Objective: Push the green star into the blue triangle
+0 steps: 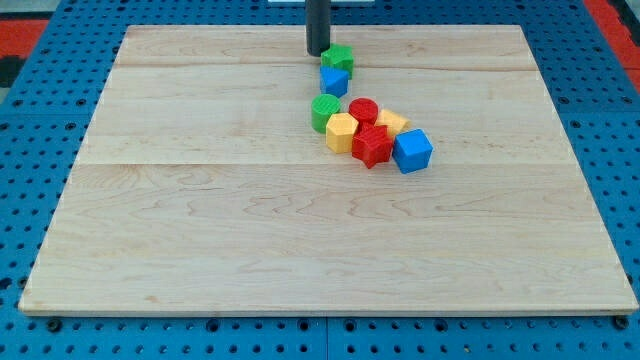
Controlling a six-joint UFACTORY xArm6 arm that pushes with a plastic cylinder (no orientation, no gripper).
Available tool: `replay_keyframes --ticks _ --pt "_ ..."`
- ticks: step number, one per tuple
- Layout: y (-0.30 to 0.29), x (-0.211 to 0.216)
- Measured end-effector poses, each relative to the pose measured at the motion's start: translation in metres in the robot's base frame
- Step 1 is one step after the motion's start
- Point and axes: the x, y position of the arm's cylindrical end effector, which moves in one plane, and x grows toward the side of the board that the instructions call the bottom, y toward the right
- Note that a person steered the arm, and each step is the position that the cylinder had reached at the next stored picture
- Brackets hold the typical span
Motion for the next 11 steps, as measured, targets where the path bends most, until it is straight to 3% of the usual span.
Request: replay_keyframes --ticks 1,2,3,5,8,9,10,11 --pt "0.002 -0.011" --pt "0.051 -0.050" --pt "0.050 -0.029" --pt "-0.009 0.040" --pt "-0.020 0.075" --pt "-0.052 0.079" --pt "-0.101 0.109" --pt "-0.088 0.158"
